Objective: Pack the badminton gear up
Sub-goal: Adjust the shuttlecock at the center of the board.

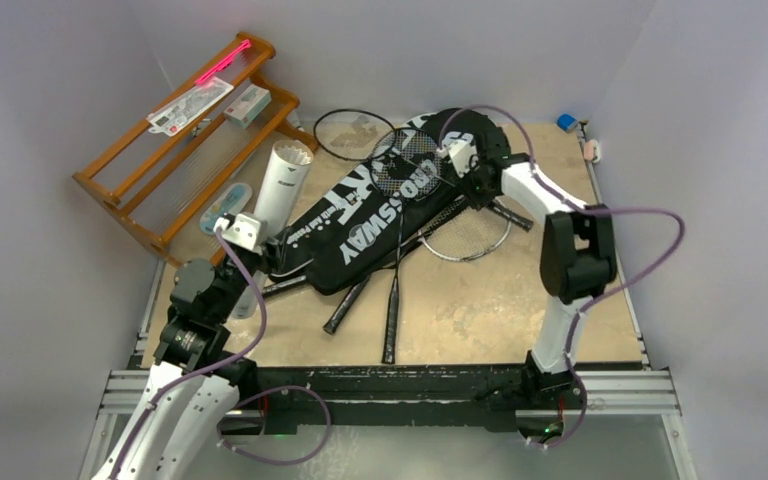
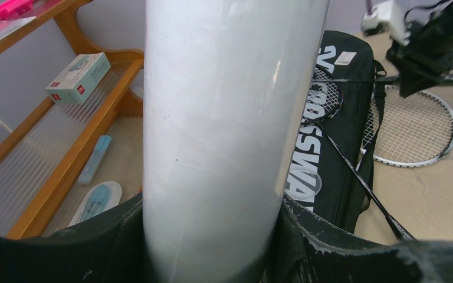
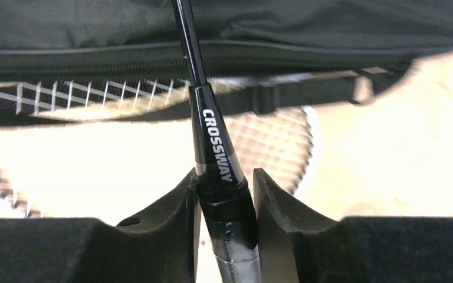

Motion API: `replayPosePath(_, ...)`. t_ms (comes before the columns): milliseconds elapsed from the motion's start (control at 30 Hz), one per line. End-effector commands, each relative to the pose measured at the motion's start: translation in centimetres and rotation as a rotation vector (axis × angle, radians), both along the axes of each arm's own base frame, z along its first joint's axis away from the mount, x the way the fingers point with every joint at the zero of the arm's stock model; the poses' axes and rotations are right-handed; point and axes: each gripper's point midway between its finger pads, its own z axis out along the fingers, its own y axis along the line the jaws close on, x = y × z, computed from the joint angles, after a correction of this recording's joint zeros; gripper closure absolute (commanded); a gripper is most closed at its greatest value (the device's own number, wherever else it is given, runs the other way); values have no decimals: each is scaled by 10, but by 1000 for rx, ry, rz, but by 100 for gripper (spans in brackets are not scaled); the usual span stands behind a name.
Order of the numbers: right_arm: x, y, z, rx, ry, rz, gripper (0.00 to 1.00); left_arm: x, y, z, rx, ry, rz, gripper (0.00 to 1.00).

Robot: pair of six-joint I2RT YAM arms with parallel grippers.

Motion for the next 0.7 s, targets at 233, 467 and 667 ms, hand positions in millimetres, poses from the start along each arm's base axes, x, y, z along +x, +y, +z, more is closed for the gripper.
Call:
replayPosePath(233, 13, 2, 186, 172, -466, -70, 93, -1, 0, 19, -38, -67, 0, 61)
replayPosePath(467, 18, 48, 185, 411, -262, -71, 100, -2, 1, 19, -39, -69, 2, 61)
replayPosePath(667, 33, 74, 203, 561, -231, -47, 100, -2, 2, 19, -37, -70, 4, 61)
